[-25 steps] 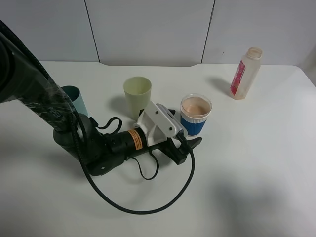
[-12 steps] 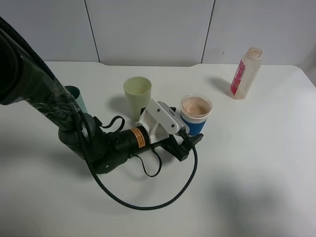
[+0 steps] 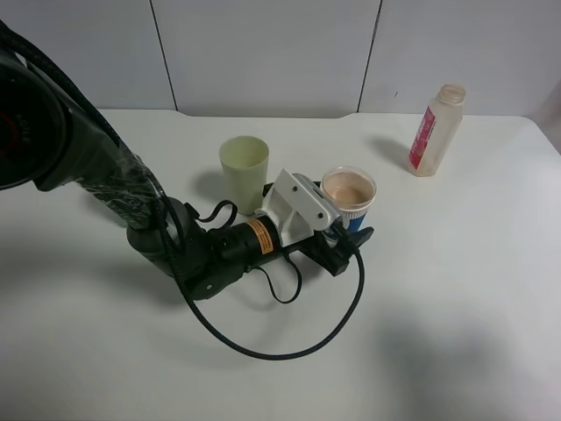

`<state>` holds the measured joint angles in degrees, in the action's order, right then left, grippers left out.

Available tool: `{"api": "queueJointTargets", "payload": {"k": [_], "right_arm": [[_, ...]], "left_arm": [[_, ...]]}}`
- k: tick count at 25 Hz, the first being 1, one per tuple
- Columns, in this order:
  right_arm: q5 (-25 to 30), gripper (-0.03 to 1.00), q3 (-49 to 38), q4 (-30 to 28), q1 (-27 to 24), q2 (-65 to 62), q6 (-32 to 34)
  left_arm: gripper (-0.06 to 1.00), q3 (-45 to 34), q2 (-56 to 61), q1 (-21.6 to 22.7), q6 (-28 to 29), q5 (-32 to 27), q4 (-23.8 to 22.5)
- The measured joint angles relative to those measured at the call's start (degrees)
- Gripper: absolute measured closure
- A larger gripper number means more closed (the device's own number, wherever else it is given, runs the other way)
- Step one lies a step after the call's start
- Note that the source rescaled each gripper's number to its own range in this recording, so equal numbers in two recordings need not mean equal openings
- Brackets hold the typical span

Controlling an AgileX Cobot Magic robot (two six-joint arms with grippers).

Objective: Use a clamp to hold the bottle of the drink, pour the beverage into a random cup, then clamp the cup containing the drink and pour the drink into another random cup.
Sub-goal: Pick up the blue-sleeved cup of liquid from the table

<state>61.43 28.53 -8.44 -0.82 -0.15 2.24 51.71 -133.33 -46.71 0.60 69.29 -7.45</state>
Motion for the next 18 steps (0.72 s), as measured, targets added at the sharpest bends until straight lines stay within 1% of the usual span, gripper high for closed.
{"api": "queueJointTargets", "payload": {"k": [11,18], "right_arm": [[0.0,-0.03,0.0,0.0,0.0,0.0,0.0],[0.0,-0.03,0.0,0.0,0.0,0.0,0.0]], "left_arm": [[-0.06,1.3,-1.3,0.0,0.0,0.0,0.0],[-0.06,4.4,-2.7,0.0,0.0,0.1,-0.5]]}}
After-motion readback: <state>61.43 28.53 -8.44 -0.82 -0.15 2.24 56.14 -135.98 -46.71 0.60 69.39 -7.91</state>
